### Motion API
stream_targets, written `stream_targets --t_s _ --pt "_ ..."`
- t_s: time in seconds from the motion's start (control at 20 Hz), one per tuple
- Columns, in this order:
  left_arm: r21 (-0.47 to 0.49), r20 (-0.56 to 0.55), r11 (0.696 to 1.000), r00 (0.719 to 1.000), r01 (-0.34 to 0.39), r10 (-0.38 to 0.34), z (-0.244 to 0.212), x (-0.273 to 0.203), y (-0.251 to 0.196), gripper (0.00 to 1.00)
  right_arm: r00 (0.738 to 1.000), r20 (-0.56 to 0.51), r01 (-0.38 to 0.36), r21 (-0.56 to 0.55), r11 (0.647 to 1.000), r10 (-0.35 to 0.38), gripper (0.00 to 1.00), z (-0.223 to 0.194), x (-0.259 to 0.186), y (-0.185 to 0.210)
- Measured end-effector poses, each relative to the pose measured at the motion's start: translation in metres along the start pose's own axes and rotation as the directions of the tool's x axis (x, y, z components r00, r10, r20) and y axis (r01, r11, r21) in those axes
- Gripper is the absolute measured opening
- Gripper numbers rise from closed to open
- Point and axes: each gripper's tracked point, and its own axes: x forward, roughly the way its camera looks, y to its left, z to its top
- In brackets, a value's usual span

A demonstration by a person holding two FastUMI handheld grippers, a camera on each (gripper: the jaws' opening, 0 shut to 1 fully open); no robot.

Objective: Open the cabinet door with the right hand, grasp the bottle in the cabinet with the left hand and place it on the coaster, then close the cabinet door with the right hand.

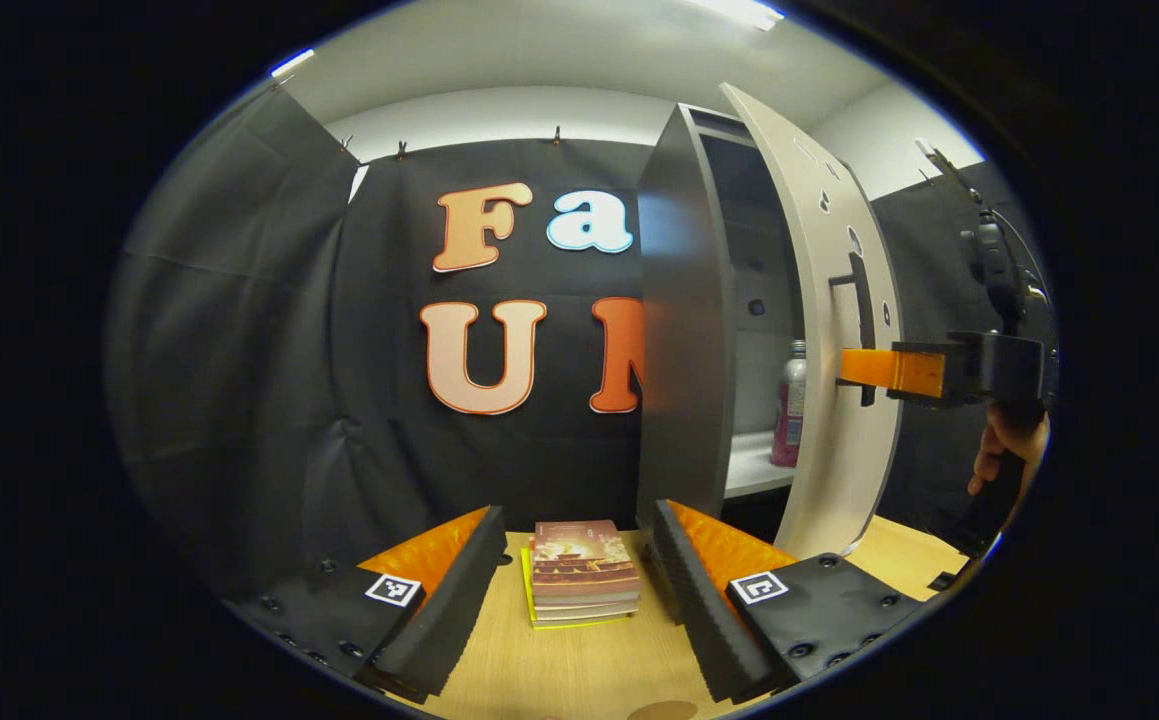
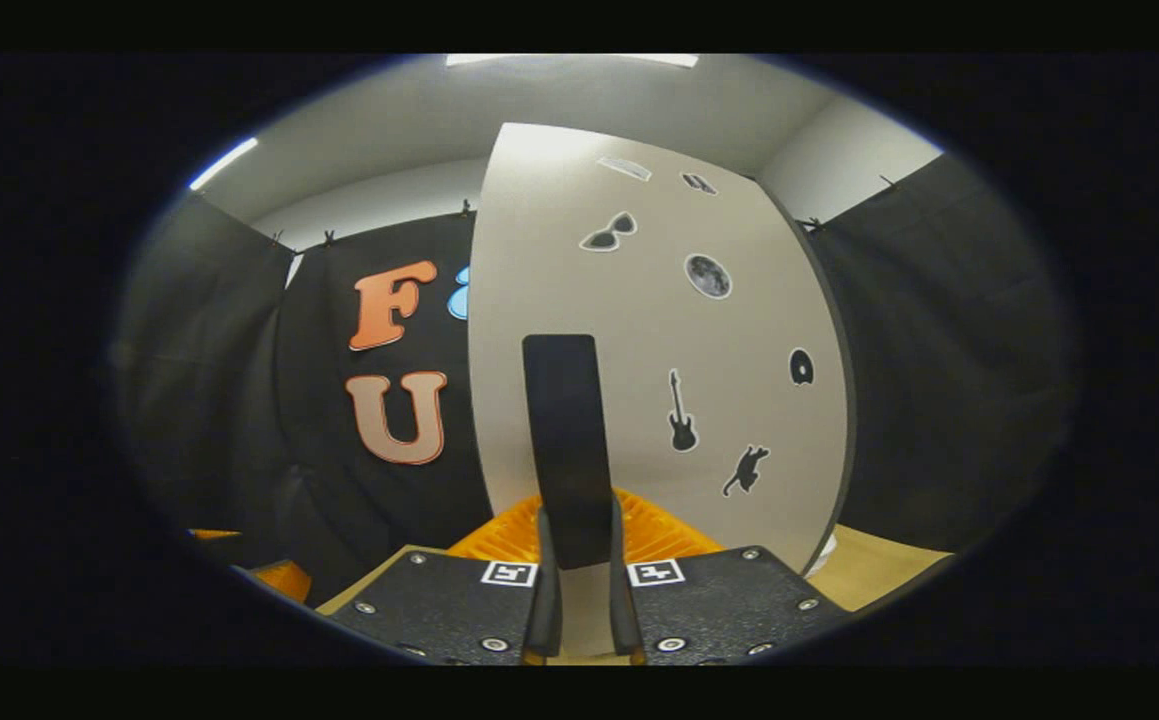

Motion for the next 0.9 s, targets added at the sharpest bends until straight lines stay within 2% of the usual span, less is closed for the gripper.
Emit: stream_targets --t_s 0.05,0.1,0.25,0.35,0.4,0.45,0.5,0.55,0.6,0.65,0.7,0.8,0.85,0.9 --pt "-0.007 0.002 1.000 1.000 0.003 -0.002 -0.001 -0.006 -0.009 0.99 1.000 0.001 -0.010 0.003 1.000 0.010 0.21 0.000 -0.003 -0.002" --pt "-0.014 0.007 1.000 1.000 0.002 -0.001 -0.001 -0.011 -0.020 0.98 1.000 -0.001 -0.023 0.005 1.000 0.023 0.16 0.000 -0.004 -0.004" --pt "-0.029 0.015 0.999 1.000 -0.018 0.018 0.002 -0.029 -0.050 0.97 0.998 -0.002 -0.067 0.007 0.998 0.067 0.20 0.002 -0.010 -0.012" --pt "-0.037 0.014 0.999 1.000 -0.026 0.026 0.001 -0.043 -0.074 0.95 0.997 0.003 -0.079 0.002 0.997 0.079 0.16 0.005 -0.016 -0.019" --pt "-0.041 0.009 0.999 1.000 -0.027 0.028 0.000 -0.051 -0.086 0.94 0.997 0.006 -0.080 -0.001 0.997 0.080 0.16 0.006 -0.020 -0.023" --pt "-0.043 0.003 0.999 1.000 -0.031 0.031 -0.001 -0.059 -0.098 0.99 0.997 0.007 -0.082 -0.005 0.997 0.082 0.17 0.007 -0.022 -0.028" --pt "-0.044 0.004 0.998 0.999 -0.037 0.037 -0.001 -0.067 -0.109 0.97 0.997 0.013 -0.081 -0.002 0.997 0.081 0.18 0.009 -0.026 -0.031" --pt "-0.046 0.009 0.998 0.999 -0.046 0.046 0.000 -0.075 -0.119 0.99 0.997 0.020 -0.078 0.002 0.997 0.078 0.21 0.010 -0.029 -0.037" --pt "-0.047 0.014 0.998 0.998 -0.053 0.053 0.002 -0.080 -0.130 0.94 0.997 0.023 -0.078 -0.002 0.997 0.078 0.18 0.012 -0.030 -0.042" --pt "-0.046 0.021 0.997 0.998 -0.058 0.059 0.004 -0.085 -0.141 0.99 0.997 0.021 -0.078 0.010 0.997 0.077 0.17 0.012 -0.033 -0.047" --pt "-0.043 0.024 0.997 0.998 -0.062 0.063 0.005 -0.091 -0.152 0.94 0.997 0.013 -0.078 0.009 0.997 0.078 0.13 0.012 -0.035 -0.051" --pt "-0.039 0.027 0.997 0.998 -0.061 0.062 0.005 -0.096 -0.175 0.94 0.998 0.014 -0.063 0.008 0.998 0.063 0.09 0.013 -0.039 -0.061" --pt "-0.037 0.026 0.998 0.998 -0.058 0.059 0.005 -0.098 -0.185 0.94 0.998 0.017 -0.056 0.008 0.998 0.056 0.11 0.014 -0.041 -0.065" --pt "-0.037 0.026 0.998 0.998 -0.054 0.055 0.004 -0.100 -0.193 0.94 0.999 0.016 -0.045 0.011 0.999 0.045 0.07 0.015 -0.042 -0.072"
